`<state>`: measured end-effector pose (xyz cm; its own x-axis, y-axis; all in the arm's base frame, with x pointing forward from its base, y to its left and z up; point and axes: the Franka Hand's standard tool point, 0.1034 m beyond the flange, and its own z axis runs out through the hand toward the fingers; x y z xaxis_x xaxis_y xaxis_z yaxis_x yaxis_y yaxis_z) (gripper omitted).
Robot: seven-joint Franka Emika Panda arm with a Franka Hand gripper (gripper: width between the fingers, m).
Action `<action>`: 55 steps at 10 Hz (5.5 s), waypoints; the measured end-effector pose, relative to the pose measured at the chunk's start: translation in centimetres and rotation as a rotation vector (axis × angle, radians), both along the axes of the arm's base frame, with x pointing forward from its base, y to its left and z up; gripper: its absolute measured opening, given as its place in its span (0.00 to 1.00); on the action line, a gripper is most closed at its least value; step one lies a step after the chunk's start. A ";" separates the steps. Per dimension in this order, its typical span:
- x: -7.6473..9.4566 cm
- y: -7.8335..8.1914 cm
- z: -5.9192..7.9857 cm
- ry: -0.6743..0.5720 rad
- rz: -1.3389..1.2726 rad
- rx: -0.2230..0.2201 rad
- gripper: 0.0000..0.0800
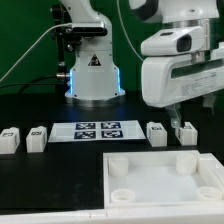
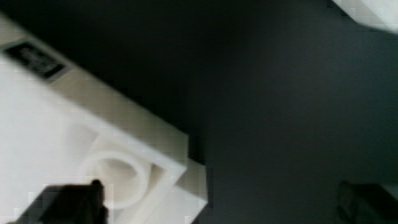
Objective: Assemble one leg
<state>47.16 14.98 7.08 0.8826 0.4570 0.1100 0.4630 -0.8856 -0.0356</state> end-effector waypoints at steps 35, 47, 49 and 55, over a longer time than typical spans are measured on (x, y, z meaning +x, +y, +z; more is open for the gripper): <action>-8.5 2.0 -6.1 1.050 -0.435 -0.327 0.36; -0.9 -0.7 4.3 0.759 -0.337 -0.179 0.37; 0.9 -2.9 7.7 0.558 -0.340 -0.116 0.37; 2.9 -4.0 10.0 0.048 -0.392 0.020 0.37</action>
Offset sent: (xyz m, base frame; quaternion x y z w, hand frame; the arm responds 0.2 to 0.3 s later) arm 0.0000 0.0000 0.0000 0.0000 0.0000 0.1790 0.9838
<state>50.09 10.99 17.08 0.9941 0.0825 0.0699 0.0872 -0.9939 -0.0678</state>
